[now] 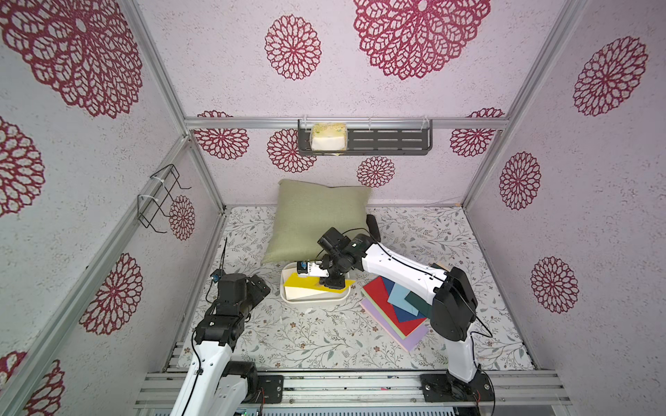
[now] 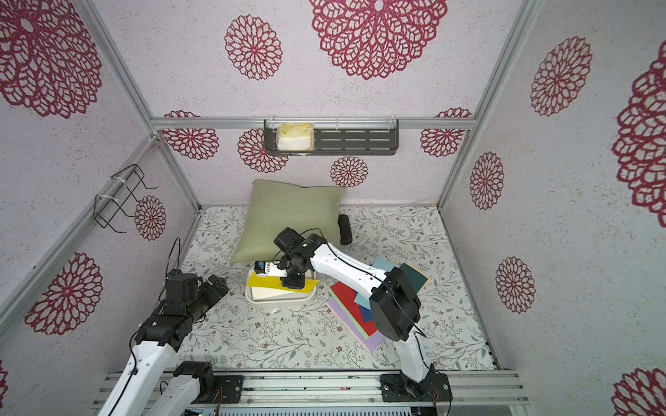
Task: Put the sealed envelopes into the storage box
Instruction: Place the envelope in the storage box.
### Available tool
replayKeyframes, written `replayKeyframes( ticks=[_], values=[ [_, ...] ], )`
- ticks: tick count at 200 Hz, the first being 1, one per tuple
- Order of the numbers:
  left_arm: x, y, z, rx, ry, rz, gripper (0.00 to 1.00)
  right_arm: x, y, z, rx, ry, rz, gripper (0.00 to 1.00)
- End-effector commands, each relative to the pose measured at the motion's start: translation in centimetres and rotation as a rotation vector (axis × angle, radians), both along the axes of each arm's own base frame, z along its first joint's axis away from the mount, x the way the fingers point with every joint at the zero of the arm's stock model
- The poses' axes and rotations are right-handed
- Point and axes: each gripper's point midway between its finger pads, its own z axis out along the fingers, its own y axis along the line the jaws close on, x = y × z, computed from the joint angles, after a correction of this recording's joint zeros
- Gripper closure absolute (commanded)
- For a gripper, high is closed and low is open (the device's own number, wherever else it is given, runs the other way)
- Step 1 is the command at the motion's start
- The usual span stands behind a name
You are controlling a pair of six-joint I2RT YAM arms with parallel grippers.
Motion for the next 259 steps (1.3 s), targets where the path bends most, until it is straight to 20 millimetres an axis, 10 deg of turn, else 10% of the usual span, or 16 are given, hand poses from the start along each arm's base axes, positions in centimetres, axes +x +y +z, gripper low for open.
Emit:
replayKeyframes(
  ticks=[1, 66, 118, 194, 232, 259],
  values=[
    [0.2, 0.0, 0.4, -0.001, -0.021, -0.014, 0.04, -0.5, -0.4, 0.9, -0.043, -0.023, 0.059, 1.0],
    [0.2, 0.0, 0.3, -0.004, -0.024, -0.017, 0.04, -0.4, 0.5, -1.6, -0.153, -0.063, 0.108, 1.0],
    [0.3, 0.0, 0.0, -0.008, -0.011, -0.016, 0.04, 0.3, 1.0, -1.1, -0.148, -0.114, 0.097, 0.69],
    [0.3, -0.2, -0.1, -0.016, -0.009, -0.021, 0.04, 6.6, 3.0, 2.2, 0.008, -0.329, -0.151, 0.56],
    [0.7, -1.6, 1.0, -0.062, -0.048, -0.093, 0.05, 9.7, 1.2, 5.8, 0.175, -0.342, -0.404, 0.55],
    [0.9, -3.5, 3.0, -0.132, -0.125, -0.175, 0.07, 10.6, -3.5, 8.4, 0.403, -0.262, -0.67, 0.51]
  ],
)
